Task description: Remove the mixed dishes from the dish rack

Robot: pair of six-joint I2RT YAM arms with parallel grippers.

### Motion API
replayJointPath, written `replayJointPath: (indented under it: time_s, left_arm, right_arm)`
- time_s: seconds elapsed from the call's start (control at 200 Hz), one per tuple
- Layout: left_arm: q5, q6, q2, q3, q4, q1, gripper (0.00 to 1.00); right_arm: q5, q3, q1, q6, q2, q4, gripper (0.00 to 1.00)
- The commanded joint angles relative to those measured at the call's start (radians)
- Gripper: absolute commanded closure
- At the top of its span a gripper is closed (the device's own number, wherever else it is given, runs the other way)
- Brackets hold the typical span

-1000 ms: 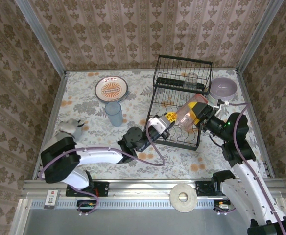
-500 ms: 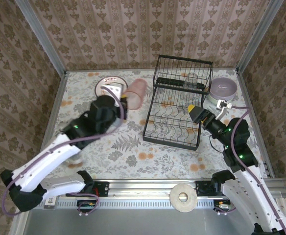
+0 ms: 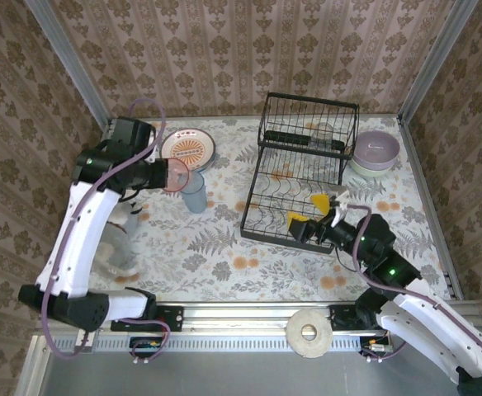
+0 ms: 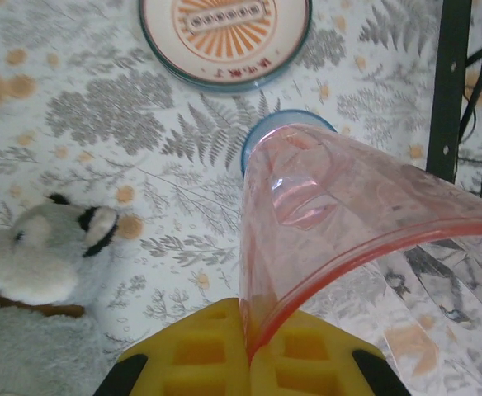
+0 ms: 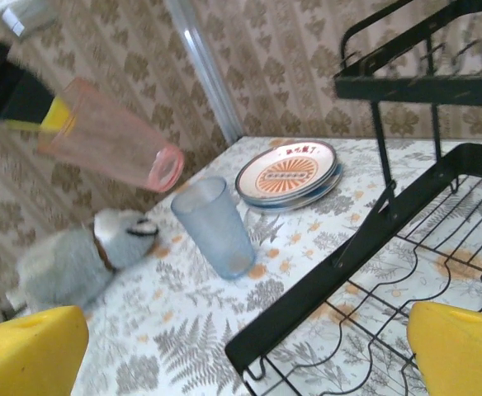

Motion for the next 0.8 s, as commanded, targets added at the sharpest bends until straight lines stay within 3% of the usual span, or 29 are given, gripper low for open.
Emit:
replayJointPath:
  time_s: [0.0,0.795]
  left_arm:
    - [0.077,0.048,0.028,0.073,-0.063,0.026,1.00]
    - [0.070,0.081,0.229,0.158,-0.094,0.044,1.00]
  right_arm:
    - [0.054,-0.034,0.046,-0.162,-0.026,0.091,0.00]
    - [0.045,-0.113,0.065,-0.170,-0.075,0.135,0.00]
